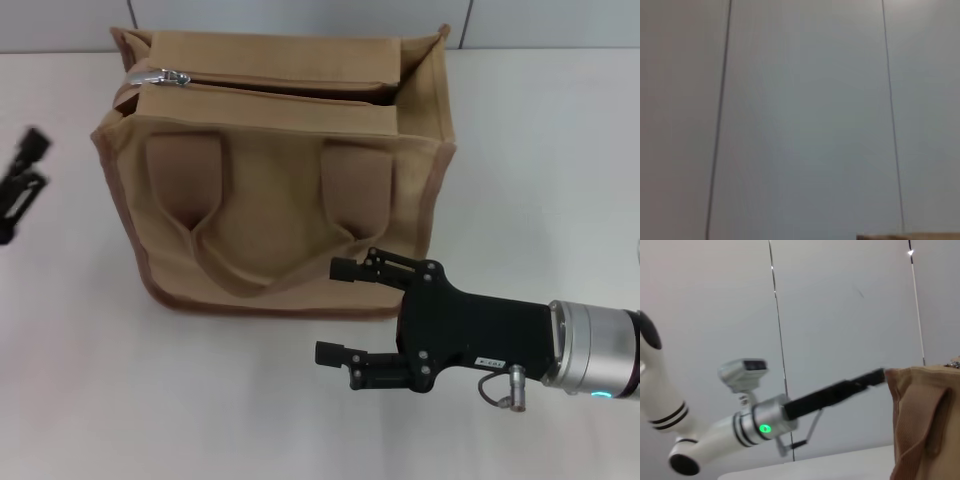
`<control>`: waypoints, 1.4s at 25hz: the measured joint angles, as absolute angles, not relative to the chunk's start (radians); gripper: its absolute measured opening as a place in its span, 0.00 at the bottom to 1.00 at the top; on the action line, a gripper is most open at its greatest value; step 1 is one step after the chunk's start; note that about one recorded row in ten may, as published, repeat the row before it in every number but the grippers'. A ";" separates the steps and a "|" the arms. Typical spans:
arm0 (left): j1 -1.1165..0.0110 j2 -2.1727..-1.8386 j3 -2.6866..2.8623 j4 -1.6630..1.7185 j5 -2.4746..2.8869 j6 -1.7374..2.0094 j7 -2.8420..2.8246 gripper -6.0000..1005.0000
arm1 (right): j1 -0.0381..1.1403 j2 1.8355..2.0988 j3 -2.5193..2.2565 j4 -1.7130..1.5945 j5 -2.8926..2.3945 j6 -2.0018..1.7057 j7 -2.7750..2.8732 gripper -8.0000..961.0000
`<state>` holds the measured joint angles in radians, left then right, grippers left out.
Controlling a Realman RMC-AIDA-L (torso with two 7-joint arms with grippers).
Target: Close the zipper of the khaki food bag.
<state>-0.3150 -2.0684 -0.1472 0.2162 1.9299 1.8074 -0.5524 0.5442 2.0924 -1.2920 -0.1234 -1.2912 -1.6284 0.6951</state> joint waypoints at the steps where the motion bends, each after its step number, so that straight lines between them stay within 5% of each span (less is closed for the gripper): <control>1: -0.332 -2.068 -0.135 0.218 1.936 1.785 -0.552 0.76 | 0.544 2.092 -1.292 -0.123 -1.291 -1.628 0.695 0.88; 19: -0.470 -2.073 0.053 0.260 1.869 1.687 -0.539 0.73 | 0.535 2.092 -1.284 -0.104 -1.265 -1.607 0.697 0.88; 35: -0.429 -2.063 0.047 0.312 1.837 1.646 -0.554 0.73 | 0.531 2.092 -1.284 -0.094 -1.265 -1.601 0.695 0.88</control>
